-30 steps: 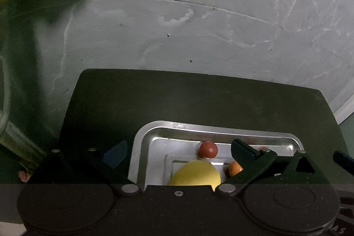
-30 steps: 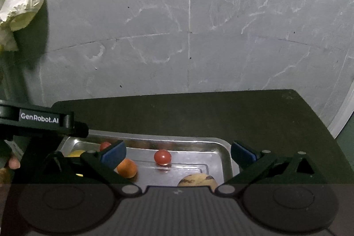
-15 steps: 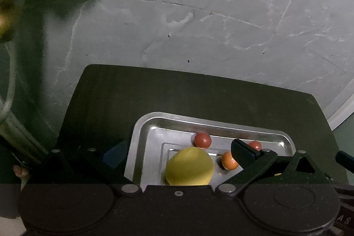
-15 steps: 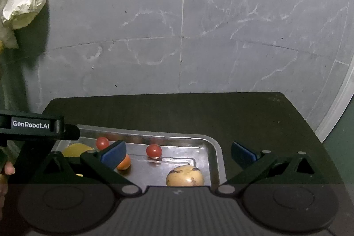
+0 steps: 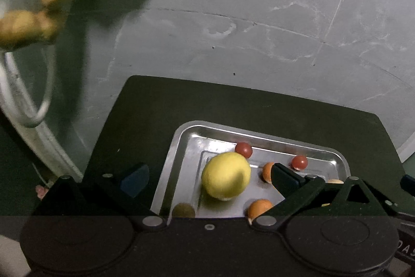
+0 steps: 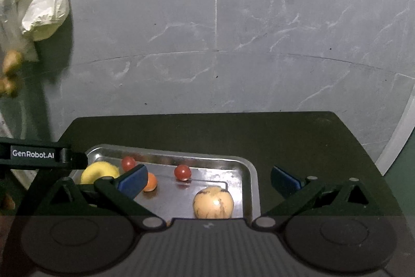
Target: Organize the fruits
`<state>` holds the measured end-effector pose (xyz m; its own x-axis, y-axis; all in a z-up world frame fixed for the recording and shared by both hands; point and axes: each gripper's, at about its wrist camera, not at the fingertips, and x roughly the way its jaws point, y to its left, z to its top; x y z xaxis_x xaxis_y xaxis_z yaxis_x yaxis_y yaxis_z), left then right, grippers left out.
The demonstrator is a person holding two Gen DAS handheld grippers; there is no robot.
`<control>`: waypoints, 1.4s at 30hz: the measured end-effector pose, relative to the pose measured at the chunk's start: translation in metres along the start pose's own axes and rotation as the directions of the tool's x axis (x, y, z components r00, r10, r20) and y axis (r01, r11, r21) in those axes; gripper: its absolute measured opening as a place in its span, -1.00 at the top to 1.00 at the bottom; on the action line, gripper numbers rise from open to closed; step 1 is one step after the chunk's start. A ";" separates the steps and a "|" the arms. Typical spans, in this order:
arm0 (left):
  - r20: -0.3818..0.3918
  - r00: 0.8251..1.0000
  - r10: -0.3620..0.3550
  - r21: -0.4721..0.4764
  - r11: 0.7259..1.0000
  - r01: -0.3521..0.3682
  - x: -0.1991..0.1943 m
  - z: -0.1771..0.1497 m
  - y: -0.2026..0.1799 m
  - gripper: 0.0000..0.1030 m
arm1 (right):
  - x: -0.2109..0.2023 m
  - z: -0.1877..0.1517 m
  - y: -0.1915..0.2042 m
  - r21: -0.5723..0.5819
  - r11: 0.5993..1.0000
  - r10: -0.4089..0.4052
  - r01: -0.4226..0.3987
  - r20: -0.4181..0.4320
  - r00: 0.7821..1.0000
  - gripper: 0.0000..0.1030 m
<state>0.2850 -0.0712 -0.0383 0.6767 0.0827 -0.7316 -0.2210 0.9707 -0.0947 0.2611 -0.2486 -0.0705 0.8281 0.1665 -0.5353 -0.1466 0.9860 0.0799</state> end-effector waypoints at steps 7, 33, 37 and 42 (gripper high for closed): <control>0.030 0.998 0.052 -0.049 0.997 -0.051 -0.024 -0.016 -0.003 -0.95 | -0.010 -0.005 -0.009 -0.045 0.997 0.064 -0.063 0.021 0.998 -1.00; 0.112 0.976 0.186 -0.064 0.982 -0.179 -0.088 -0.085 -0.033 -0.96 | -0.053 -0.036 -0.047 -0.075 0.979 0.195 -0.190 0.056 0.979 -1.00; 0.118 0.971 0.206 -0.055 0.978 -0.201 -0.096 -0.091 -0.036 -0.96 | -0.057 -0.040 -0.048 -0.066 0.975 0.216 -0.212 0.051 0.975 -1.00; 0.121 0.967 0.223 -0.042 0.975 -0.220 -0.102 -0.095 -0.038 -0.96 | -0.059 -0.044 -0.048 -0.051 0.973 0.228 -0.226 0.048 0.972 -1.00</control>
<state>0.1579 -0.1383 -0.0241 0.6901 0.3242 -0.6470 -0.3934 0.9185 0.0405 0.1958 -0.3065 -0.0798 0.7977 0.3877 -0.4619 -0.3575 0.9209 0.1556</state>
